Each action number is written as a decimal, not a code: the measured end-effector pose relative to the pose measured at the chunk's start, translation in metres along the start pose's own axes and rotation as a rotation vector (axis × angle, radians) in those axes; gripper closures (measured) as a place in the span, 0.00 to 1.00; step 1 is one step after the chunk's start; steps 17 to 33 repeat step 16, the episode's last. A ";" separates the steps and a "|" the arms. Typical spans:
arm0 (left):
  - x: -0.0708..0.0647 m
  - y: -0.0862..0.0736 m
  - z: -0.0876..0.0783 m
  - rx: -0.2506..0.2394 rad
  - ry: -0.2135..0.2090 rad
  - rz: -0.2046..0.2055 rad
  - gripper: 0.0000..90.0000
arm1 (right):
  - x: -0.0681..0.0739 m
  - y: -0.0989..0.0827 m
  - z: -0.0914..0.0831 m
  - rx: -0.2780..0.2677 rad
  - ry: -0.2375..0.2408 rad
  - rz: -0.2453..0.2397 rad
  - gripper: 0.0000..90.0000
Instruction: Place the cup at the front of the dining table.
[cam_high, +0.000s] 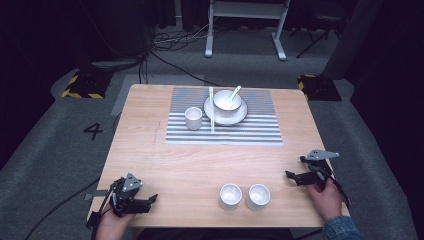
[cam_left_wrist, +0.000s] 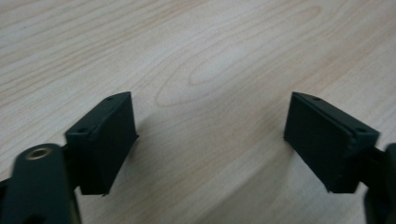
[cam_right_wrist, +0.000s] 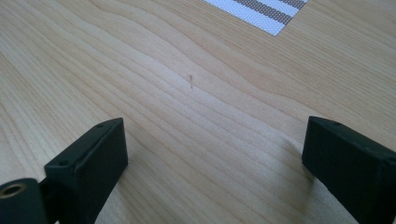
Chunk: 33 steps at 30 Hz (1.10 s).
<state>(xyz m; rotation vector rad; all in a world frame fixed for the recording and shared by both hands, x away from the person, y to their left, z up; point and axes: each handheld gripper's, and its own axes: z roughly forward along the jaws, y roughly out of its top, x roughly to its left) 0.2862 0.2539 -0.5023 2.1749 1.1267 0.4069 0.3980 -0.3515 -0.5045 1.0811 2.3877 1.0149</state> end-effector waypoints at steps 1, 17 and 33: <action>0.001 -0.001 0.002 -0.017 0.002 -0.004 0.15 | 0.000 0.000 0.000 -0.001 -0.001 0.002 0.08; 0.002 0.003 0.005 -0.011 0.017 -0.020 0.12 | 0.000 0.000 0.000 0.000 -0.001 0.002 0.08; 0.002 0.003 0.005 -0.011 0.017 -0.020 0.12 | 0.000 0.000 0.000 0.000 -0.001 0.002 0.08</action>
